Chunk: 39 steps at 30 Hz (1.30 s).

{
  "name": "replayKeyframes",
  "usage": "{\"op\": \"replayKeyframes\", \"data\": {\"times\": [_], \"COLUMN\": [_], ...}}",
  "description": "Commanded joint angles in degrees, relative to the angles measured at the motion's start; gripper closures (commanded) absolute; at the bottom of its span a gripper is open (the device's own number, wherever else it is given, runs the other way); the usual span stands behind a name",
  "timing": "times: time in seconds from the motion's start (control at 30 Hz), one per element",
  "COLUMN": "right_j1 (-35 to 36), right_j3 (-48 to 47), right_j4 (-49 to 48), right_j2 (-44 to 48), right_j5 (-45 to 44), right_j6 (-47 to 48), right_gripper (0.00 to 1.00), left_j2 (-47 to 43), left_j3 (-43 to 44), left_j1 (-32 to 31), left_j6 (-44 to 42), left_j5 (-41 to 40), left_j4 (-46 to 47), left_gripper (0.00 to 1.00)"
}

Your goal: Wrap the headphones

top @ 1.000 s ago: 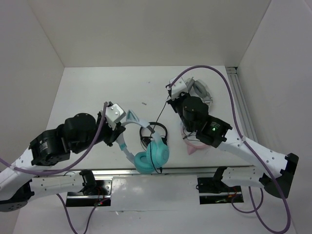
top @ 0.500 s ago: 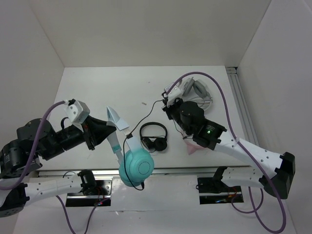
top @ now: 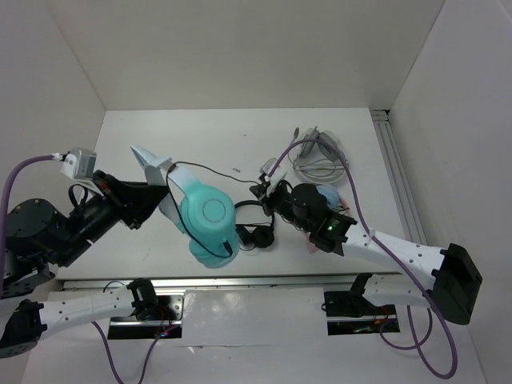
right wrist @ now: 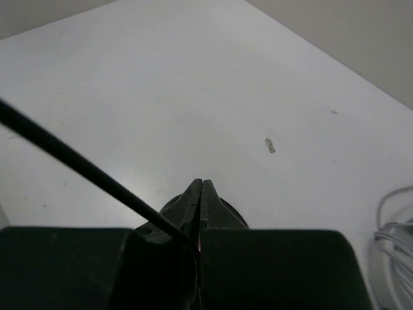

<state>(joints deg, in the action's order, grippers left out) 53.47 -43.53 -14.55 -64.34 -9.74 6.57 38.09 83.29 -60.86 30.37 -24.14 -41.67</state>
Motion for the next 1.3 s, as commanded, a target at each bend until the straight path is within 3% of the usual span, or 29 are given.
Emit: {"op": "replayKeyframes", "data": {"times": [0.0, 0.13, 0.4, 0.63, 0.9, 1.07, 1.27], "right_j1": [-0.3, 0.5, 7.8, 14.7, 21.2, 23.8, 24.9], "right_j3": [1.5, 2.6, 3.7, 0.2, 1.4, 0.8, 0.2], "right_j4": [-10.1, -12.3, -14.1, -10.0, -10.8, -11.8, -11.3], "right_j2": [-2.2, -3.5, -1.3, -0.8, 1.0, 1.6, 2.7], "right_j5": [9.6, 18.9, 24.5, 26.1, 26.7, 27.7, 28.9], "right_j6": [-3.0, -5.4, -6.0, -4.5, -6.5, -7.2, -8.4], "right_gripper": [0.95, 0.95, 0.95, 0.95, 0.86, 0.79, 0.76], "left_j2": [-1.0, 1.4, 4.4, 10.6, 15.9, 15.1, 14.4], "left_j3": [3.2, 4.0, 2.7, 7.0, 9.1, 0.5, -2.9], "left_j1": [-0.1, -0.1, -0.1, -0.1, -0.1, 2.0, 6.0], "left_j6": [11.5, 18.2, 26.0, 22.8, 16.2, 18.1, 20.6], "left_j5": [-13.4, -22.6, -34.4, -43.9, -54.9, -53.7, -52.7], "left_j4": [7.9, 6.0, 5.2, 5.2, 6.1, 6.6, 3.7], "left_gripper": [1.0, 1.0, 1.0, 1.0, 1.0, 1.0, 1.0]}}
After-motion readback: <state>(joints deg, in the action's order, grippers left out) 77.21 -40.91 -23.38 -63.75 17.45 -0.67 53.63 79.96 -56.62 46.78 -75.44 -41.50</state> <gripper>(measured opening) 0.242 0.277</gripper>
